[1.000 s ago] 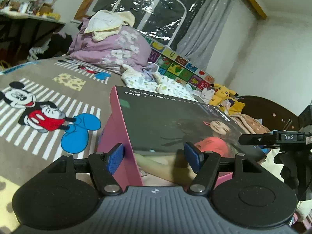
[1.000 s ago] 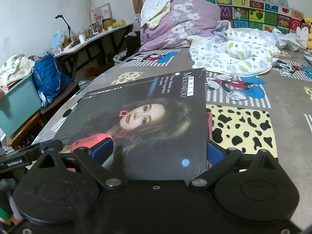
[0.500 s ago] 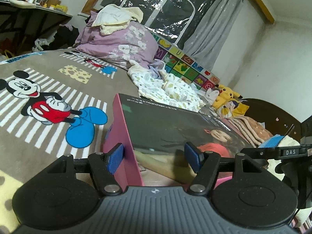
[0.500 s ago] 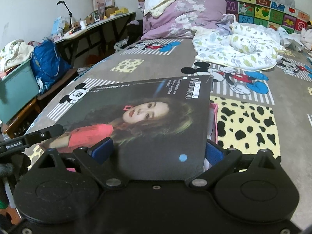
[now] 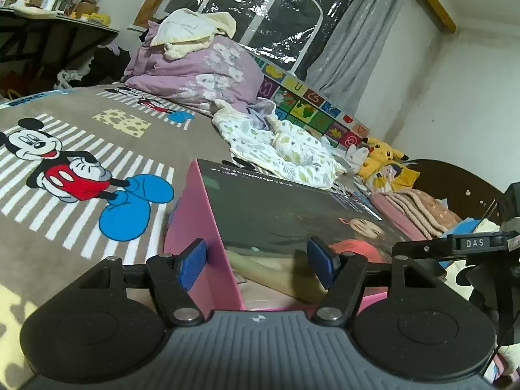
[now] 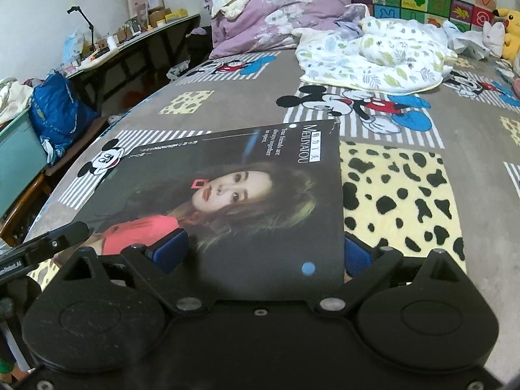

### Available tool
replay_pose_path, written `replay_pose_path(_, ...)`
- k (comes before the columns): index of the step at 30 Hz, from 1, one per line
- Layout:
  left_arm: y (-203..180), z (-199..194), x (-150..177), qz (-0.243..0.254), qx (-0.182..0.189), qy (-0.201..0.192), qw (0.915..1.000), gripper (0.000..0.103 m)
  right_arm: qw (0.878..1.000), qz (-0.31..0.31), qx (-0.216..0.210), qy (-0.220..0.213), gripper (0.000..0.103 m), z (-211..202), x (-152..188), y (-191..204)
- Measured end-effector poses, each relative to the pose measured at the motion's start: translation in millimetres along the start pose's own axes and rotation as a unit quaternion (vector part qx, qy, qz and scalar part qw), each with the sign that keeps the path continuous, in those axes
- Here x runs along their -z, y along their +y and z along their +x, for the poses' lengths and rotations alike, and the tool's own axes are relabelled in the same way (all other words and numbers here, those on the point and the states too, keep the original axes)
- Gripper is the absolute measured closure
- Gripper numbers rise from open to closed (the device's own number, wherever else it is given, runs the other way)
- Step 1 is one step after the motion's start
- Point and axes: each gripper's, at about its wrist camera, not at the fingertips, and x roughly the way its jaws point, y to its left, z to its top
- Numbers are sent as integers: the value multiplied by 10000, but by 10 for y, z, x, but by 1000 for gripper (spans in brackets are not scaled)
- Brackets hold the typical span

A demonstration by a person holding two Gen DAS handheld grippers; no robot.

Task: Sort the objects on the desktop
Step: 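Carry the album over the pink box with the right tool, then lay the album flat on top of the pink box and open the right tool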

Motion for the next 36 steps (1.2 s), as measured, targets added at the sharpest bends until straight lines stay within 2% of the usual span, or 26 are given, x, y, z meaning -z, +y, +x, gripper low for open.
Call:
replay_pose_path(7, -89, 13, 25, 434, -85, 6, 9990, 36, 10000, -58, -42, -63, 5, -70, 22, -81)
replay_pose_path(13, -83, 20, 28, 351, -120, -11, 9993, 36, 9997, 125, 46, -228, 5, -100, 43, -157)
replay_pose_path(16, -85, 29, 35, 320, -150, -16, 9994, 36, 9986, 491, -23, -191, 5, -74, 70, -269)
replay_pose_path(18, -85, 33, 36, 304, -151, -14, 9994, 36, 9946, 1011, -237, -75, 5, -18, 110, -423)
replay_pose_path(21, -115, 29, 34, 373, -141, -6, 9992, 36, 9772, 1920, -861, 286, 5, 137, 245, -670)
replay_pose_path(25, -202, 62, 59, 596, -250, 18, 9979, 28, 9702, 2107, -1159, 316, 4, 189, 290, -714)
replay_pose_path(29, -242, 85, 52, 658, -319, 65, 9973, 27, 9664, 2223, -1261, 268, 4, 194, 319, -729)
replay_pose_path(30, -242, 87, 47, 643, -334, 67, 9974, 27, 9661, 2243, -1256, 251, 5, 191, 323, -739)
replay_pose_path(32, -246, 82, 47, 592, -409, 24, 9974, 27, 9674, 2266, -1118, 188, 14, 172, 317, -768)
replay_pose_path(36, -337, 57, 75, 742, -549, -201, 9955, 27, 9811, 1885, -440, 83, 16, 127, 276, -741)
